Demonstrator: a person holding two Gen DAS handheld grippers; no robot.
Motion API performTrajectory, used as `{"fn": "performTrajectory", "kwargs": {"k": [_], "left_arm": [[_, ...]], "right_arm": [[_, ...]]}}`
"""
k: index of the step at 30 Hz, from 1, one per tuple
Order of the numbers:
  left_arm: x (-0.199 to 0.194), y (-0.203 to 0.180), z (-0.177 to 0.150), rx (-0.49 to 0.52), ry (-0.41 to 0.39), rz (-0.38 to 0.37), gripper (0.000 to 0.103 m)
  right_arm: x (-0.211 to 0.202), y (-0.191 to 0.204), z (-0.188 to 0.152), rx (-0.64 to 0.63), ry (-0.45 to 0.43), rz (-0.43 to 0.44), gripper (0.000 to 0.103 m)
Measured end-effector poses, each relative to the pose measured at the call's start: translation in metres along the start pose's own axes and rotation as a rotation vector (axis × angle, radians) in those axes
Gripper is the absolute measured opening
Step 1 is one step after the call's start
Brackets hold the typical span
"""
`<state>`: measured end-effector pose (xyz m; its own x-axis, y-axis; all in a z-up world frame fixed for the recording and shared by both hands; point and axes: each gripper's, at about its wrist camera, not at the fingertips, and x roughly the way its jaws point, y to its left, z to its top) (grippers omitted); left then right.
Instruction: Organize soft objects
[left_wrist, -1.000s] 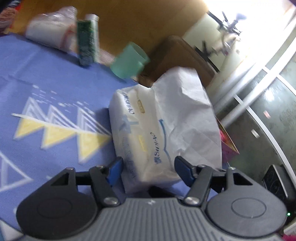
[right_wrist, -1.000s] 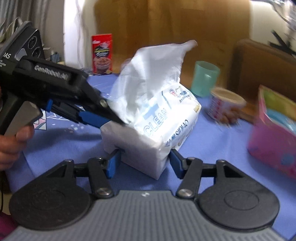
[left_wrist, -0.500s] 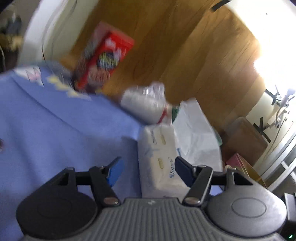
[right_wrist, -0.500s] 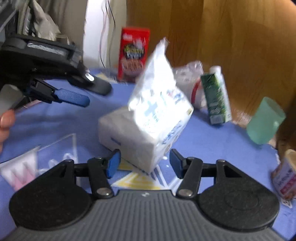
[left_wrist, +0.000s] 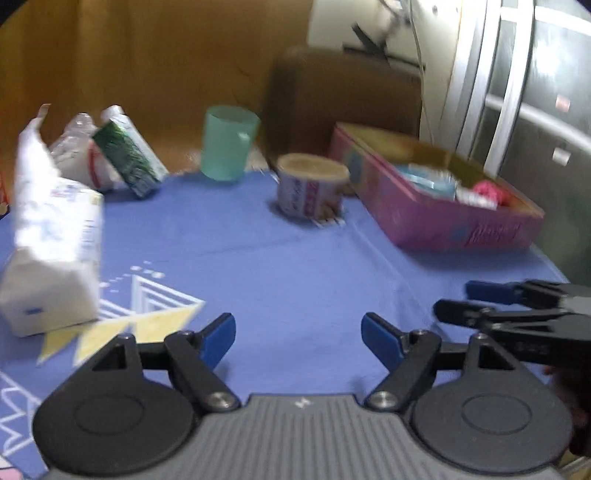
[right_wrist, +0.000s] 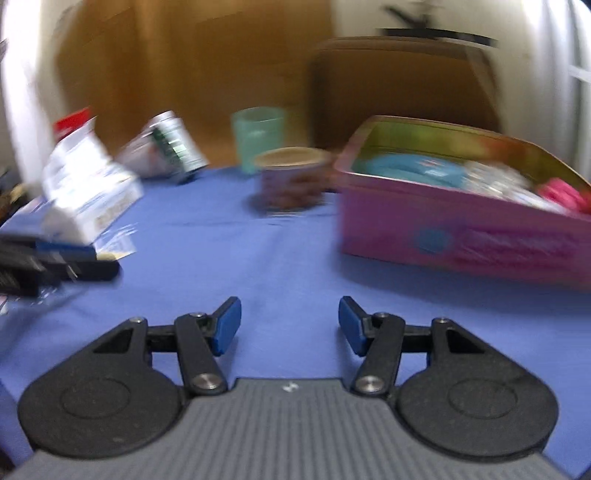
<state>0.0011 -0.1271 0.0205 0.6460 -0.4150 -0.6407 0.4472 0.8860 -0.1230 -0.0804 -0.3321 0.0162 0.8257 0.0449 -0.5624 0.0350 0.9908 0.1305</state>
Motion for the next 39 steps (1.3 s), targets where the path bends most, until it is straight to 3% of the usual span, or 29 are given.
{"fn": "performTrajectory", "kwargs": {"k": [8,12,14,22,26,32,36,39], "left_arm": [[0.018,-0.009,0.010,0.017,0.010,0.161,0.091],[0.027,-0.006,0.016,0.001,0.002,0.205,0.091],[0.032,-0.006,0.018,0.003,-0.003,0.220,0.091],[0.047,-0.004,0.016,0.022,-0.010,0.254,0.096],[0.053,0.000,0.015,0.014,-0.002,0.259,0.096],[0.058,0.006,0.015,-0.004,0.009,0.245,0.098],[0.058,0.008,0.015,-0.014,0.013,0.238,0.099],[0.057,0.006,0.014,-0.012,0.012,0.240,0.099]], "right_arm": [[-0.002,-0.012,-0.008,0.112,-0.033,-0.030,0.063],[0.003,-0.020,-0.004,0.145,-0.037,-0.085,0.076],[0.004,-0.027,-0.001,0.155,-0.035,-0.099,0.077],[0.008,-0.029,0.002,0.167,-0.034,-0.102,0.082],[0.014,-0.033,0.005,0.159,-0.031,-0.144,0.089],[0.022,-0.050,0.008,0.214,-0.026,-0.281,0.103],[0.028,-0.054,0.009,0.239,-0.009,-0.424,0.103],[0.031,-0.055,0.008,0.221,-0.002,-0.430,0.103]]}}
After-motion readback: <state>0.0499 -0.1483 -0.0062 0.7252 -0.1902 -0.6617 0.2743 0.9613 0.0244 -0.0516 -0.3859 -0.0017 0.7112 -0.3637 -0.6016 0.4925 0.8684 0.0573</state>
